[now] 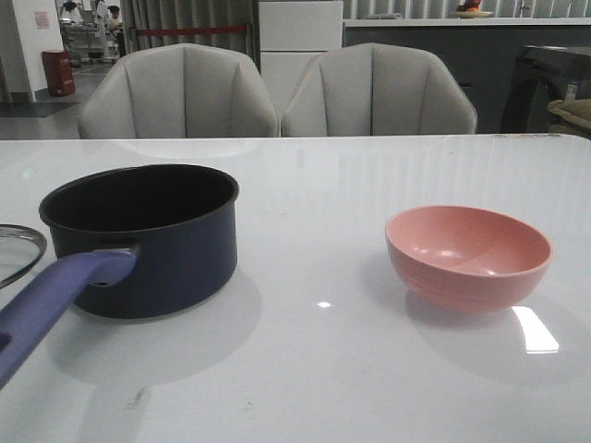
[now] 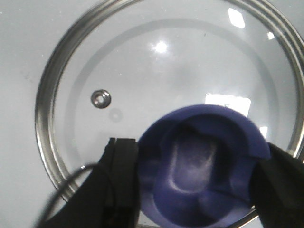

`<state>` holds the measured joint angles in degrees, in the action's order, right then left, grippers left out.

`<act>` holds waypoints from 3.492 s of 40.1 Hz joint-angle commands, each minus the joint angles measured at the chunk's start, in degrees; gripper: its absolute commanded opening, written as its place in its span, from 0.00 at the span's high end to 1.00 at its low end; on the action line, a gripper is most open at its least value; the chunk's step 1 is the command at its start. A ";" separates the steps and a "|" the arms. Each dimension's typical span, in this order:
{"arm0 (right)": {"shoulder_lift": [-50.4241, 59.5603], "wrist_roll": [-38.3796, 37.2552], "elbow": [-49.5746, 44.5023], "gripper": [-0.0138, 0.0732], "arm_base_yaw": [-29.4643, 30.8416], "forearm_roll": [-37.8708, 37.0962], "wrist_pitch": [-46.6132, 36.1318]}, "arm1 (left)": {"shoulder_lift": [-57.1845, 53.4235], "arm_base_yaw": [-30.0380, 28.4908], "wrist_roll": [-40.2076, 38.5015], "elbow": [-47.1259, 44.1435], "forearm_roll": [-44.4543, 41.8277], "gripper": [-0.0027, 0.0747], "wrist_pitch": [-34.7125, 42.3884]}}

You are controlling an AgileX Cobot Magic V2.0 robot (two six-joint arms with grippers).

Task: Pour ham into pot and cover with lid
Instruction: 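Grasp the lid knob with the left gripper and lift it over the pot, then lower the glass lid onto the pot with the left gripper, then open the left gripper and raise it off the lid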

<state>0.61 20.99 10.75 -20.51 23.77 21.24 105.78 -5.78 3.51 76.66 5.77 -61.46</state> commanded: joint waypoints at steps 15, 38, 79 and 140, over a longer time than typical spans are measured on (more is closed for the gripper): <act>0.71 0.23 1.36 0.63 -0.02 0.23 -4.21 | -8.01 0.19 0.27 5.13 0.67 0.81 -0.26; 0.71 0.23 1.36 0.63 -0.02 0.23 -4.21 | -10.48 10.25 1.26 11.78 0.67 0.81 -3.51; 0.71 0.23 1.36 0.63 -0.02 0.23 -4.21 | 0.44 24.60 1.26 25.18 0.67 0.80 -12.28; 0.71 0.23 1.36 0.63 -0.02 0.23 -4.21 | 1.28 24.50 1.26 27.09 0.65 0.28 -12.28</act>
<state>0.61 20.99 10.75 -20.51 23.77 21.24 110.48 18.73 4.92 101.00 6.15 -71.00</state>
